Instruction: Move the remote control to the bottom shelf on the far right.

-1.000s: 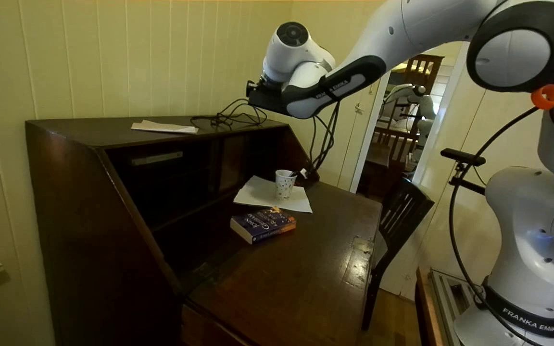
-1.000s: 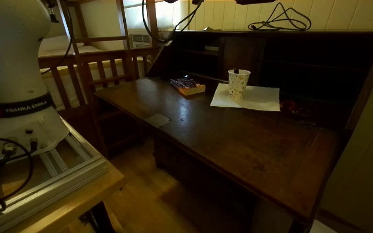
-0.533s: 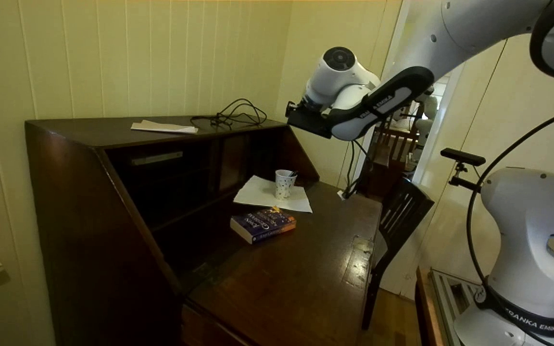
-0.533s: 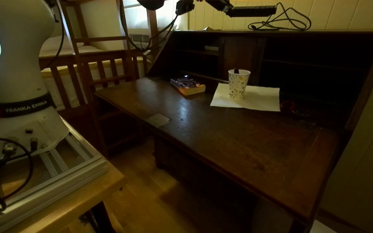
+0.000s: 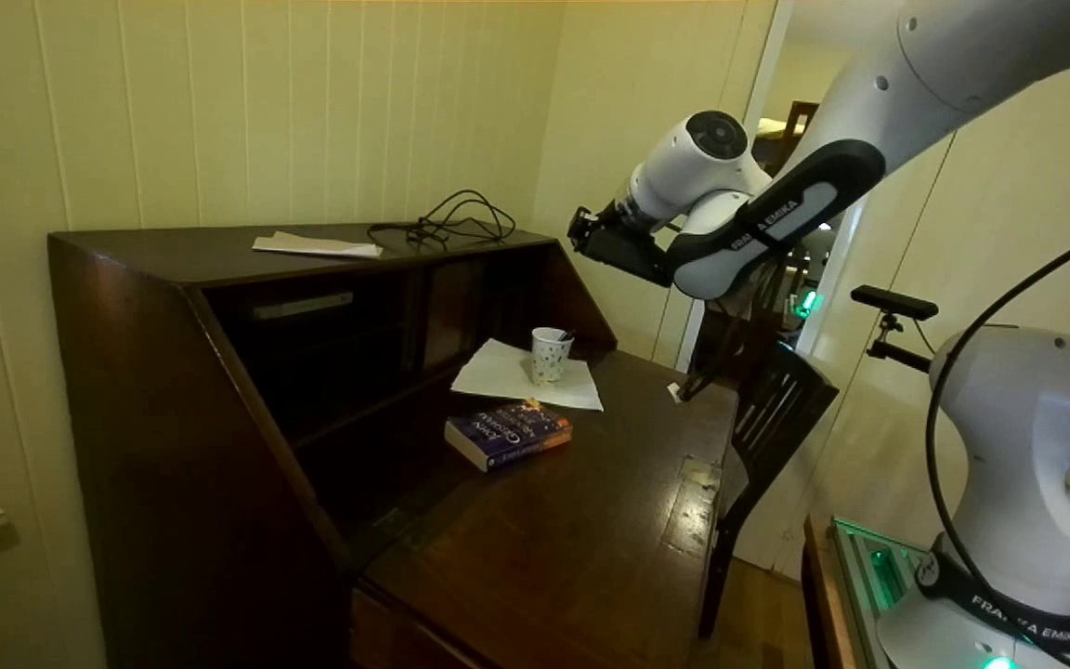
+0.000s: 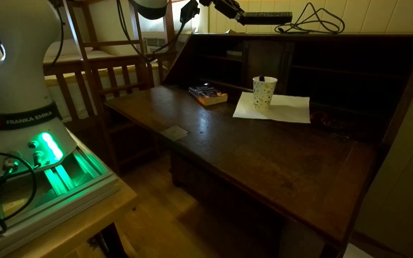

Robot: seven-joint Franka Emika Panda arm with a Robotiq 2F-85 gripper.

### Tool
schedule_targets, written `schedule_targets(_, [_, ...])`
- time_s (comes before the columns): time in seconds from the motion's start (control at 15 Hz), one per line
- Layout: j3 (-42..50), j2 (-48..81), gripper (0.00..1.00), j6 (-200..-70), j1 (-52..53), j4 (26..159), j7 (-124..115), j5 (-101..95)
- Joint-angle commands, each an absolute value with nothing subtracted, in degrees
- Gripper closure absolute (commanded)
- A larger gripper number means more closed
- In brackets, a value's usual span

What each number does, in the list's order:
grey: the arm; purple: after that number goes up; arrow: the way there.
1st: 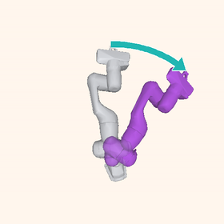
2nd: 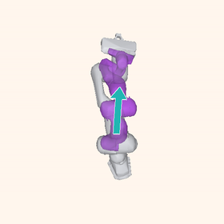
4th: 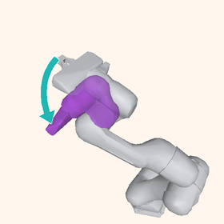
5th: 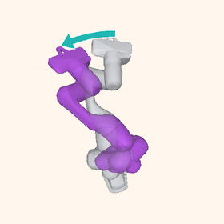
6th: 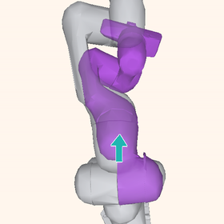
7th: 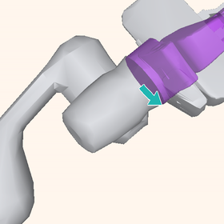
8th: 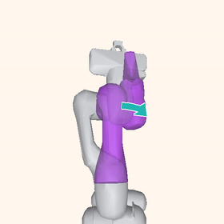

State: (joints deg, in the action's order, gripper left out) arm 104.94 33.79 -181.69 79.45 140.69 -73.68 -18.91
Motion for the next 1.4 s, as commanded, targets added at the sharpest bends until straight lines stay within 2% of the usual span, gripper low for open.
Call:
schedule_targets(0.0, [99.6, 38.8, 0.63, -182.0, 73.7, 139.3, -62.1, -8.9])
schedule_targets(0.47, [90.3, 41.6, 0.63, -183.5, 61.5, 135.5, -42.8, 0.6])
schedule_targets(0.8, [82.0, 35.5, 0.63, -190.6, 48.7, 130.8, -26.1, 0.6])
schedule_targets(1.07, [70.0, 27.6, 0.63, -192.6, 36.0, 128.1, -16.8, 1.4])
schedule_targets(1.33, [53.7, 21.7, 0.63, -194.2, 18.8, 125.4, -16.3, -5.1])
